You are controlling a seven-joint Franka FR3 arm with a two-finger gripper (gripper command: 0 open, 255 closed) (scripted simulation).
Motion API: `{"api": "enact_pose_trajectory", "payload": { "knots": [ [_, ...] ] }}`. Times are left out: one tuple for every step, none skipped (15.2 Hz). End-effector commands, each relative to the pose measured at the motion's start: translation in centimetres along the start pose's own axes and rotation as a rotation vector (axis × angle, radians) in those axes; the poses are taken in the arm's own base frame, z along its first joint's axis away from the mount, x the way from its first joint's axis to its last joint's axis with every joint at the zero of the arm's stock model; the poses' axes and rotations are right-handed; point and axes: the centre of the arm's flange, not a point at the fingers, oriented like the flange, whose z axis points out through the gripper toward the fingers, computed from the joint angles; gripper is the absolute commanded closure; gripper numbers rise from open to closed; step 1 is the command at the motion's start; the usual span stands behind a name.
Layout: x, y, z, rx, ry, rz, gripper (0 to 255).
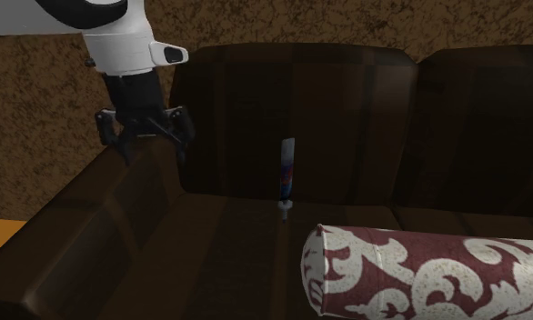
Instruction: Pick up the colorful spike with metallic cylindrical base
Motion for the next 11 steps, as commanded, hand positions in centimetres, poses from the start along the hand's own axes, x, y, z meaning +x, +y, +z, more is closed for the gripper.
{"api": "enact_pose_trajectory", "payload": {
  "knots": [
    [1.2, 2.7, 0.2, 0.001, 0.0, -0.012, 0],
    [1.9, 3.8, 0.3, 0.003, 0.001, -0.018, 0],
    [2.6, 4.9, 0.4, 0.004, 0.001, -0.024, 0],
    [3.3, 6.1, 0.6, 0.006, 0.001, -0.029, 0],
    [4.0, 7.2, 0.7, 0.007, 0.001, -0.035, 0],
    [4.7, 8.3, 0.9, 0.008, 0.001, -0.041, 0],
    [5.4, 9.4, 1.0, 0.01, 0.002, -0.046, 0],
    [6.2, 10.5, 1.2, 0.011, 0.002, -0.052, 0],
    [6.9, 11.6, 1.3, 0.013, 0.002, -0.058, 0],
    [7.7, 12.7, 1.5, 0.014, 0.002, -0.063, 0],
    [8.4, 13.8, 1.6, 0.015, 0.003, -0.069, 0]
  ]
}}
